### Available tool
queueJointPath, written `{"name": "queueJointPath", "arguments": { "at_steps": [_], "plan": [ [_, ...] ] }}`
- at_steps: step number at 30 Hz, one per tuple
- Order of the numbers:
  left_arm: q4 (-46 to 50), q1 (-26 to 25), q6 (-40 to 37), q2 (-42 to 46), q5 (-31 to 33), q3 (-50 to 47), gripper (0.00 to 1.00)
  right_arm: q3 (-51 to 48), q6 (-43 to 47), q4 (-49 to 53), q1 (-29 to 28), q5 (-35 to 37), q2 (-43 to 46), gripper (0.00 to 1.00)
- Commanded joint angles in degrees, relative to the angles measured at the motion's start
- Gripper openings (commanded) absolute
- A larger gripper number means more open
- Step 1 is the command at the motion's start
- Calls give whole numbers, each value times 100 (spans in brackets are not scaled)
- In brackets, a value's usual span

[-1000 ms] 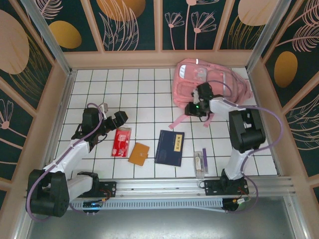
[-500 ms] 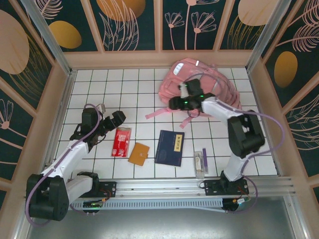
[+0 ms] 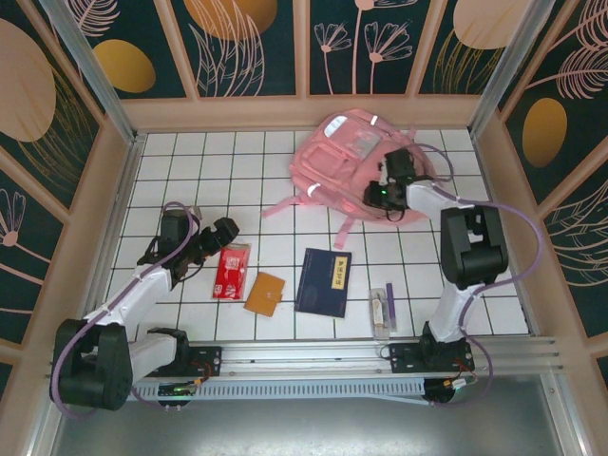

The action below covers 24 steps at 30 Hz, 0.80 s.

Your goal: Pack the student bag

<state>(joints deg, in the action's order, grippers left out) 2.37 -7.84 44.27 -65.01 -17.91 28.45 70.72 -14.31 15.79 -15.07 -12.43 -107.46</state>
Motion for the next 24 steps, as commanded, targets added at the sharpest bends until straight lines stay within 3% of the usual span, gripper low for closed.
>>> {"name": "queueJointPath", "arguments": {
  "at_steps": [1, 5, 9, 12, 19, 24],
  "plan": [
    [-85, -3, 270, -55, -37, 111, 94, 766, -296, -425, -917, -986, -847, 29],
    [-62, -10, 302, -88, -70, 201, 94, 1931, -652, -765, -1714, -1644, -1619, 37],
    [-118, -16, 232, -231, -390, 408, 94, 2587, -461, -734, -1984, -1371, -1599, 50],
    [-123, -14, 197, -428, -522, 579, 94, 2197, -351, -743, -1796, -1243, -1049, 53],
    [-290, -151, 336, -1204, -674, 931, 93, -124, -64, -686, -947, -918, 778, 56],
    [-553, -471, 563, -1909, -500, 1366, 93, -591, 74, -67, -920, -113, 1263, 57]
  ]
}}
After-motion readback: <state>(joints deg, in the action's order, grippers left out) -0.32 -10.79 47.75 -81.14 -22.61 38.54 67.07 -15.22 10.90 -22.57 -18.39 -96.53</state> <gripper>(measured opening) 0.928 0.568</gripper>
